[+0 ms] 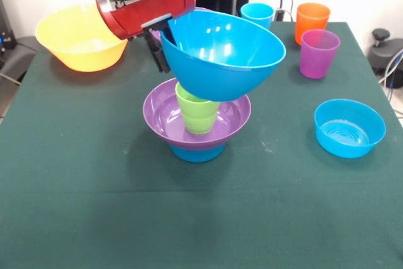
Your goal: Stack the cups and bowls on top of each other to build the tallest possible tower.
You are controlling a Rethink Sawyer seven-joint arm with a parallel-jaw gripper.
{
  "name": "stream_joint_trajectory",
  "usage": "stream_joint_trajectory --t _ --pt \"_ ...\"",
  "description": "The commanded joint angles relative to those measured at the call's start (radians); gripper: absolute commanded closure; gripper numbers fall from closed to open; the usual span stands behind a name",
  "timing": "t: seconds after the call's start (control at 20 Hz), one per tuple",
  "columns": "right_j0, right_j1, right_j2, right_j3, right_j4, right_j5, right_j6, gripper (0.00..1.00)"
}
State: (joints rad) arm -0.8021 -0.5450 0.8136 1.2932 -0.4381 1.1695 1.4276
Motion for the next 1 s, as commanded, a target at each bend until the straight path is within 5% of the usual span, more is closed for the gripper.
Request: stream_joint_trajectory --t 0.05,1.0 --pt "0.019 0.007 0.011 -0.047 -0.071 0.107 -0.338 1.0" --pt "-0.045 0.022 0.053 0.037 -0.039 0.061 -0.344 1.0"
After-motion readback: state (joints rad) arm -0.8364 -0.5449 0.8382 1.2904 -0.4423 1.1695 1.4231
